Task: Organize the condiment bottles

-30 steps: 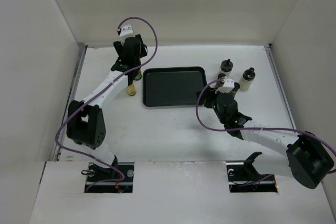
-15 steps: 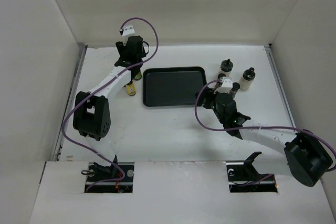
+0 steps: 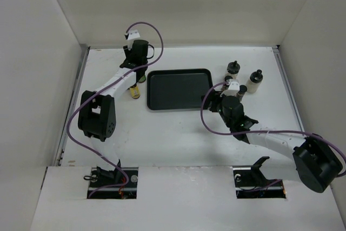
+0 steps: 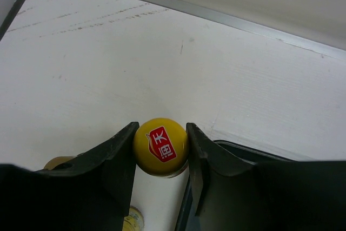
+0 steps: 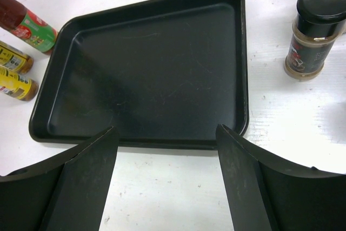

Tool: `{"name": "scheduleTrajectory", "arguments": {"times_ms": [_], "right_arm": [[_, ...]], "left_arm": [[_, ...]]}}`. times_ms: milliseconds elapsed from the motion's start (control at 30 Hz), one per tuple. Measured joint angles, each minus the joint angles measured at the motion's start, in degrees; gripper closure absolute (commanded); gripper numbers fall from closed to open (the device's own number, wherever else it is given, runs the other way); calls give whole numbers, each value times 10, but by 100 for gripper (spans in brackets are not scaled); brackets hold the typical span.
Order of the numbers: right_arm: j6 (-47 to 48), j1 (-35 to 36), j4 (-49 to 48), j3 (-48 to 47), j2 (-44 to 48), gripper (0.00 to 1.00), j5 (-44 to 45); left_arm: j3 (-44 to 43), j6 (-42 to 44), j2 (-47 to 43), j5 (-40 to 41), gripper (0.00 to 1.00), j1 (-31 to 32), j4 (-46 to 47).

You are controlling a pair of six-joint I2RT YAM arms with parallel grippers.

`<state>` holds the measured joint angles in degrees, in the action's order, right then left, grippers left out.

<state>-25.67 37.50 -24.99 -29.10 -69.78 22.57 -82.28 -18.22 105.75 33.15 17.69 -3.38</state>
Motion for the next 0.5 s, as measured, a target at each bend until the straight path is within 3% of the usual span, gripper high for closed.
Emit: {"name": "scheduleTrajectory", "arguments": {"times_ms": [267,500], "right_arm": [[0,0,0,0,0,20,0],[0,0,0,0,0,19,0]], "left_arm": [[-37,10,-7,0,81,3,-35],[-52,29,-84,10,81,46,-34]]}}
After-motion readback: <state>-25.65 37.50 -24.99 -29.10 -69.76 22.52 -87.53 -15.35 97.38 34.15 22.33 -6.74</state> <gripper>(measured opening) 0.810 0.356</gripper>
